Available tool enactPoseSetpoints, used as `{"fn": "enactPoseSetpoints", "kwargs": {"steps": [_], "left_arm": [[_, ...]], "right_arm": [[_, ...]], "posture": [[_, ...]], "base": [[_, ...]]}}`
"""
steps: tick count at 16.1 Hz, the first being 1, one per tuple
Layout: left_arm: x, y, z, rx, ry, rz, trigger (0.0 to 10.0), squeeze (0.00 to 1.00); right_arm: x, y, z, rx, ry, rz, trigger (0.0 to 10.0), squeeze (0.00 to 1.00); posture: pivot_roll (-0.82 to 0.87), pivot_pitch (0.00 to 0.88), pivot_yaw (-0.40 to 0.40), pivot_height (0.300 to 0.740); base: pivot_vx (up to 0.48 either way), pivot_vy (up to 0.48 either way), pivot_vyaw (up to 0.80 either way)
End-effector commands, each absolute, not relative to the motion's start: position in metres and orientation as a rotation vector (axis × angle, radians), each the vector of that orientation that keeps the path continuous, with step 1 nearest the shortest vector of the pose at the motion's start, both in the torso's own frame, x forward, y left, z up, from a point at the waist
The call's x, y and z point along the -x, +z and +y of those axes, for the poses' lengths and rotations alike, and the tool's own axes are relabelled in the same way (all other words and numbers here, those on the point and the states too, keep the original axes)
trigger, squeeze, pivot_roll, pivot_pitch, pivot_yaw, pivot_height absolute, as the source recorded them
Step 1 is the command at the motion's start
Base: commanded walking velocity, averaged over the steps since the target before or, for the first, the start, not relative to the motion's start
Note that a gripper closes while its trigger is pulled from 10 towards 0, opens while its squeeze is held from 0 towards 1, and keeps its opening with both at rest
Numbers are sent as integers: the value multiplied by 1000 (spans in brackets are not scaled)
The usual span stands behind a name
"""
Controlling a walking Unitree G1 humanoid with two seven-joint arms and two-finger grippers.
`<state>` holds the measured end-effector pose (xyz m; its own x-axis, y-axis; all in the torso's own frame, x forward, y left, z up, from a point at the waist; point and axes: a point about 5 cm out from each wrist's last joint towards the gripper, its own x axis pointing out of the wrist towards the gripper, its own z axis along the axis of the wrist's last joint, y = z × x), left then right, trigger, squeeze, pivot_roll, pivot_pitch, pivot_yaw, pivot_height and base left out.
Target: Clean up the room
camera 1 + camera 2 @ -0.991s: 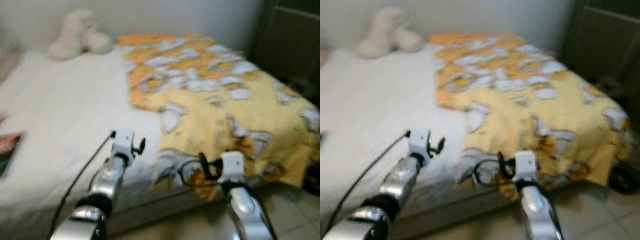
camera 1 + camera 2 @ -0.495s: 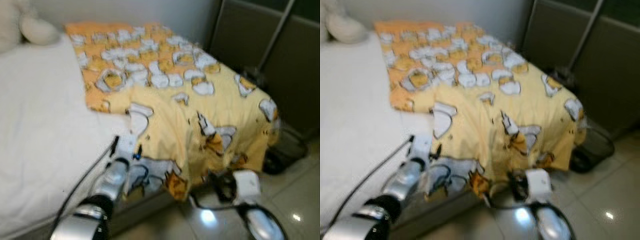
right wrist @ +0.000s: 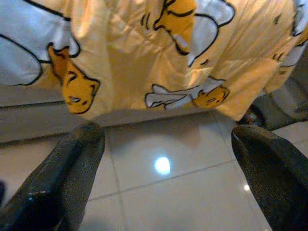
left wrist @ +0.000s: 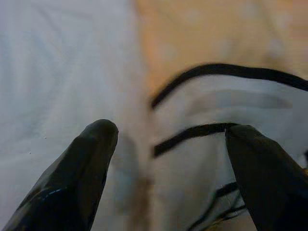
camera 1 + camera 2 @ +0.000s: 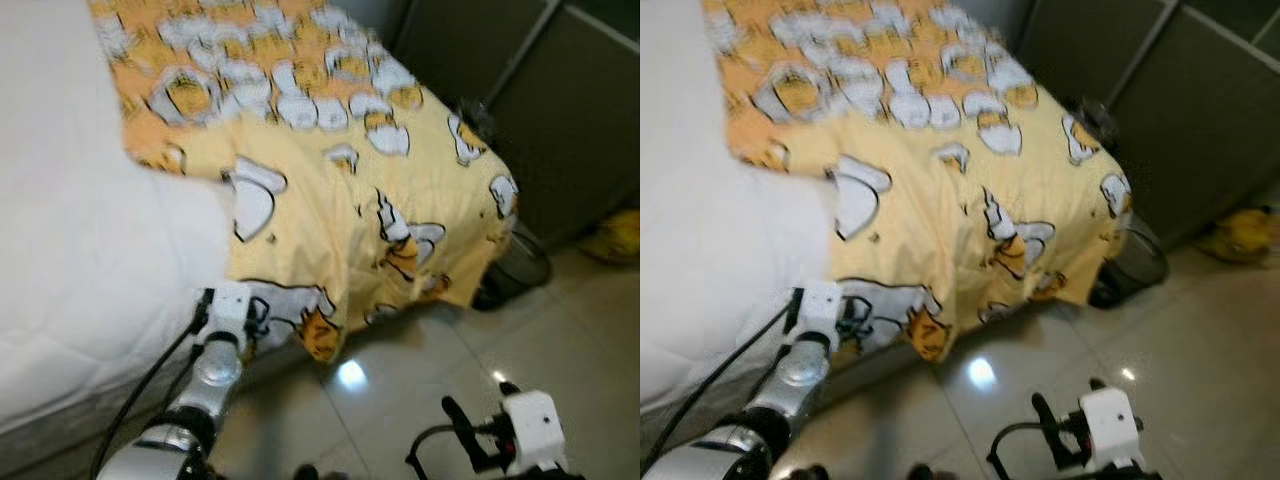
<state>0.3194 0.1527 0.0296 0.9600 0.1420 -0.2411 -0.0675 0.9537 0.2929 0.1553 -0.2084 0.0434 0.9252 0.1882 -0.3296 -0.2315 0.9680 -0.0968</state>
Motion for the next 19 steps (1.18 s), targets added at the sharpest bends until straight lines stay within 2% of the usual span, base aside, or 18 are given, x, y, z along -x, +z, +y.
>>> {"fn": "enactPoseSetpoints", "kwargs": {"steps": [1, 2, 5, 7, 8, 10, 12, 16, 19], "left_arm": [[-320, 31, 148, -267, 128, 251, 10000, 0], [-323, 34, 151, -224, 193, 253, 10000, 0], [-326, 38, 149, -221, 216, 254, 10000, 0], [-322, 29, 161, -206, 267, 331, 10000, 0], [-320, 26, 165, -201, 272, 360, 0, 0], [-317, 20, 164, -134, 227, 409, 0, 0], [-315, 14, 156, 84, 175, 460, 0, 0], [-312, 9, 144, -74, 2, 493, 0, 0], [-313, 11, 134, -139, -87, 479, 0, 0]], "right_arm": [[-149, 46, -215, 133, 219, 346, 10000, 0], [-143, 48, -217, 142, 228, 376, 10000, 0], [-140, 52, -217, 150, 237, 397, 10000, 0], [-139, 54, -220, 157, 233, 411, 10000, 0], [-137, 53, -223, 161, 227, 423, 10000, 0], [-135, 53, -222, 160, 219, 431, 10000, 0], [-138, 52, -219, 151, 212, 432, 10000, 0], [-148, 52, -215, 112, 153, 373, 10000, 0], [-160, 59, -204, 36, 208, 329, 10000, 0]], "posture": [[-174, 320, -264, 735], [-177, 330, -278, 735], [-196, 333, -289, 735], [-203, 337, -290, 735], [-205, 339, -288, 735], [-201, 336, -275, 735], [-188, 335, -264, 735], [-161, 332, -223, 735], [-139, 323, -187, 735]], "base": [[0, 0, 0], [0, 0, 0], [0, 0, 0], [0, 0, 0], [0, 0, 0], [0, 0, 0], [0, 0, 0], [0, 0, 0], [0, 0, 0]]}}
